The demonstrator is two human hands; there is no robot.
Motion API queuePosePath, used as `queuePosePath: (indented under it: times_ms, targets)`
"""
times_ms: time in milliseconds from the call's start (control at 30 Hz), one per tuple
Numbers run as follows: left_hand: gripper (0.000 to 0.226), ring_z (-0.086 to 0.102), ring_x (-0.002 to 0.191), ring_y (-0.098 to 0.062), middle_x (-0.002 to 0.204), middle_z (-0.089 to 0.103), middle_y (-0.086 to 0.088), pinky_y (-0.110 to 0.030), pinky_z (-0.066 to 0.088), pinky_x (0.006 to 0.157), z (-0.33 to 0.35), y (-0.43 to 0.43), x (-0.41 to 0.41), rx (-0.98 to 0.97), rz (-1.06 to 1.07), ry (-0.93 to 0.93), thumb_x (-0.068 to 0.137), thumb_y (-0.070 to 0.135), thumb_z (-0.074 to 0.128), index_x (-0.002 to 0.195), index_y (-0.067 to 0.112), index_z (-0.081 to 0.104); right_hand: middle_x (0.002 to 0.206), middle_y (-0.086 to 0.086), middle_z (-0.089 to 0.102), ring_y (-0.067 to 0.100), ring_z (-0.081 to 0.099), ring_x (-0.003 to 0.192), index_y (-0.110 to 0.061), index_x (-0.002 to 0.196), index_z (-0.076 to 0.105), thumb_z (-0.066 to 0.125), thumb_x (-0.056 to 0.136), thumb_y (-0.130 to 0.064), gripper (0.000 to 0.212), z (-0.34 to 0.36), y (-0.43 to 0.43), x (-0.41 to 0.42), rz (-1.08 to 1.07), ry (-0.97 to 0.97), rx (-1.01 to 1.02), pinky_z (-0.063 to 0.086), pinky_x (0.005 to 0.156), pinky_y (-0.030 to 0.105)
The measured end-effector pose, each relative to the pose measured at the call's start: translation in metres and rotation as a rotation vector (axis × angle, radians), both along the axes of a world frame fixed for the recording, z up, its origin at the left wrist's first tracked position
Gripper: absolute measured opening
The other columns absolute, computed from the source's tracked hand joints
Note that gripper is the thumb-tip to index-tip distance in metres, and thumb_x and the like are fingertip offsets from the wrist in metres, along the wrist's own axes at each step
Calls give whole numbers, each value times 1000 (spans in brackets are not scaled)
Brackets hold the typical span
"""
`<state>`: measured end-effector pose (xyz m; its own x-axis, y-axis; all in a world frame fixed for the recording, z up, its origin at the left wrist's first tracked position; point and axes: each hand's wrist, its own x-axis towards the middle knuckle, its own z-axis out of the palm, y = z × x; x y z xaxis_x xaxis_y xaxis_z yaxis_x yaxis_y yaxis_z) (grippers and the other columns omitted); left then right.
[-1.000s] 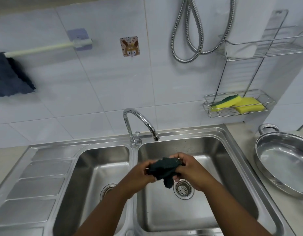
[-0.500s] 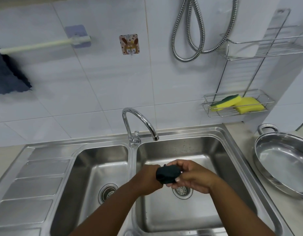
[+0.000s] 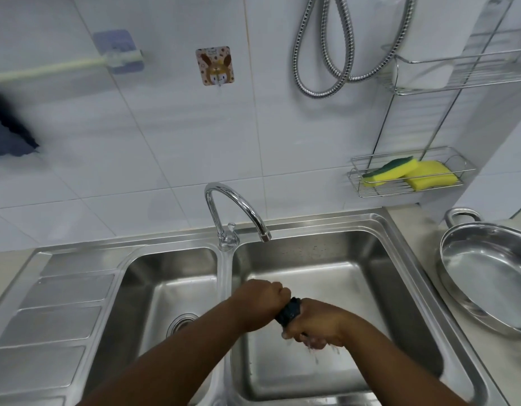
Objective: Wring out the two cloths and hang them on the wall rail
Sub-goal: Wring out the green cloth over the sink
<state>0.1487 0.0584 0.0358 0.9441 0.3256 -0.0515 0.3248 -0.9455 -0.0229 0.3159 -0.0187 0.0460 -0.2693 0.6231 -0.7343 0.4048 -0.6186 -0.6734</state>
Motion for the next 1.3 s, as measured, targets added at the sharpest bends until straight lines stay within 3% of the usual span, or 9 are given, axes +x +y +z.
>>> queuePosePath:
  times_ms: [133,233,333,433,567,733,933,1100,1300]
  targets:
    - [19,65,70,-28,78,69,-11,-36,55,68,-8,-8,7,-240,246,128,85,26,61,88,8,65,66,-8,53,16,56,66,-27,67,53,60,82,-27,16,-11,-9,-8,180,-416,389,40,56,23]
    - [13,54,60,-19,65,57,-4,-33,49,67,-4,-7,20,-736,467,394,79,20,67,76,7,64,79,-2,64,24,63,76,-19,100,60,53,88,-34,21,-18,-19,-10,365,-694,763,33,54,28]
    - [13,46,53,-15,64,52,-2,-28,41,56,3,-1,14,-1168,631,527,75,20,74,77,11,65,63,1,66,22,59,47,-20,101,50,60,78,-35,29,-36,-32,-13,525,-891,1050,29,43,27]
    - [11,46,52,-12,65,54,-1,-23,41,53,-1,-3,9,-1260,674,480,76,17,76,81,13,68,53,-2,60,19,51,36,-24,97,50,65,75,-40,31,-46,-35,-11,552,-933,1115,19,40,25]
    - [57,59,94,-16,118,62,-7,-27,51,78,-22,-19,11,-888,603,211,75,23,79,125,14,53,76,-3,60,19,58,63,-25,102,52,54,88,-43,23,-35,-36,-8,153,-514,633,38,52,29]
    - [78,33,134,-20,159,20,-6,-31,39,106,-38,-36,-16,-386,134,-128,78,4,54,147,21,23,53,-3,40,7,26,37,-16,89,53,56,91,-36,20,-31,-30,9,-452,393,-377,17,34,15]
    - [9,56,61,-17,76,62,-1,-28,45,48,-35,-20,-9,-28,1,-344,82,23,62,90,17,61,50,-6,35,4,26,35,-16,78,62,64,80,-33,18,-29,-37,-11,-395,860,-510,18,34,12]
    - [16,52,34,-17,46,58,2,-17,31,40,-27,-6,-2,22,31,-35,71,35,62,64,22,60,53,0,38,11,29,40,-20,66,50,74,72,-23,25,-13,-24,-12,-250,171,-169,18,40,17]
    - [19,66,74,-33,60,54,-4,-32,47,62,-35,-25,22,-495,430,173,78,24,55,61,15,55,69,-3,64,18,57,60,-24,70,64,60,75,-28,7,-33,-10,-4,366,-796,687,35,51,25]
